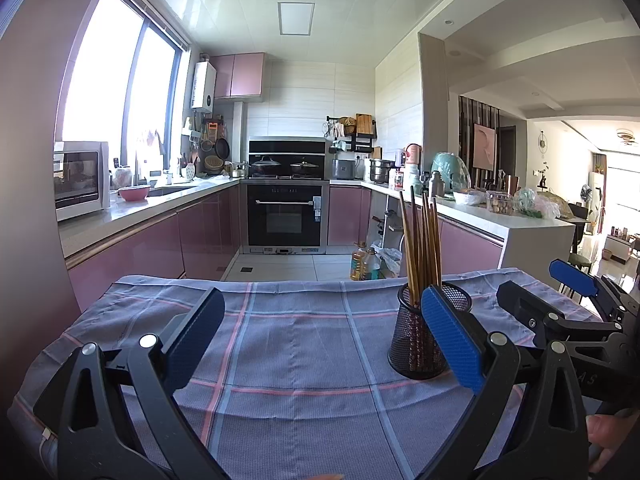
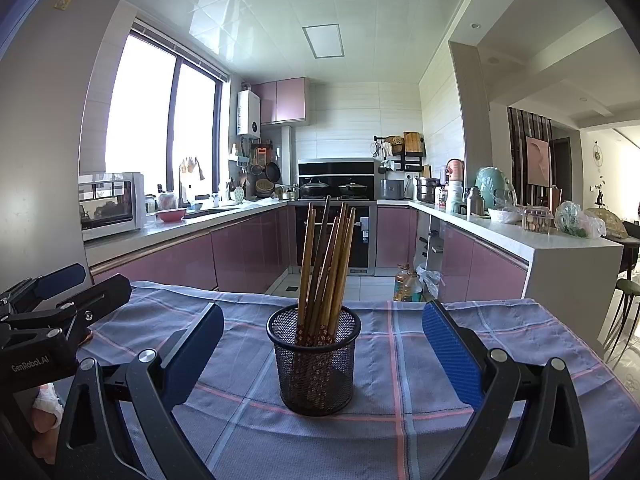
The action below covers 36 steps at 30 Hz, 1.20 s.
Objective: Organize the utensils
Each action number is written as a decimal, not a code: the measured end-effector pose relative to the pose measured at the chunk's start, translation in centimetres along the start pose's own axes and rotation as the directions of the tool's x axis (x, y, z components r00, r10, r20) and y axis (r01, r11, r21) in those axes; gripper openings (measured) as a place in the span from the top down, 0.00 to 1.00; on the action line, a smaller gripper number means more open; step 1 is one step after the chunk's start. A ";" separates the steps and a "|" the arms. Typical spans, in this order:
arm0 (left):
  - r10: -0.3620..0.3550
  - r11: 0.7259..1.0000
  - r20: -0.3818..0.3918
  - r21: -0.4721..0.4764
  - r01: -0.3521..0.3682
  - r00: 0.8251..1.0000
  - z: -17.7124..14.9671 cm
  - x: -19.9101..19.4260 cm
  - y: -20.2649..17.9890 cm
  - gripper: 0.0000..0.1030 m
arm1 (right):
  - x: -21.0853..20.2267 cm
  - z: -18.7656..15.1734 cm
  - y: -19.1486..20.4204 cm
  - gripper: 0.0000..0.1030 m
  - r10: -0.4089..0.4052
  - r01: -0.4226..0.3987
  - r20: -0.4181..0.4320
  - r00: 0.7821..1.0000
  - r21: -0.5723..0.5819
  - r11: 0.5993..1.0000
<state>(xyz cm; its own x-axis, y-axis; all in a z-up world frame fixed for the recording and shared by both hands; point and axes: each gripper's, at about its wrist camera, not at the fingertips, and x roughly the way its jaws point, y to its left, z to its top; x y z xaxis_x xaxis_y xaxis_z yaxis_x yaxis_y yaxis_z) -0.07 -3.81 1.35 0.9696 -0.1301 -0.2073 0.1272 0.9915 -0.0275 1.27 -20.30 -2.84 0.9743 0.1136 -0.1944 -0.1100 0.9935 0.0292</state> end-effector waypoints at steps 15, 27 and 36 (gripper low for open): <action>0.000 1.000 0.000 0.000 0.000 1.000 0.0 0.0 0.0 0.06 | -0.1 0.1 0.0 0.07 -0.001 0.001 0.000 1.000 0.004 1.000; 0.002 1.000 0.001 0.003 -0.002 1.000 0.0 0.1 -0.1 0.06 | 0.0 0.3 0.1 0.07 0.000 0.000 0.000 1.000 0.002 1.000; 0.004 1.000 0.001 0.004 -0.004 1.000 0.0 0.1 0.0 0.06 | 0.1 0.2 0.1 0.07 0.000 0.000 -0.004 1.000 0.003 1.000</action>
<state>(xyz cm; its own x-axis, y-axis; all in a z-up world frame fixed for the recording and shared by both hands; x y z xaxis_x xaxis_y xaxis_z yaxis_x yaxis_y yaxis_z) 0.01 -3.87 1.34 0.9702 -0.1266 -0.2066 0.1246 0.9920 -0.0226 1.41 -20.19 -2.67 0.9734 0.1138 -0.1986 -0.1095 0.9935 0.0326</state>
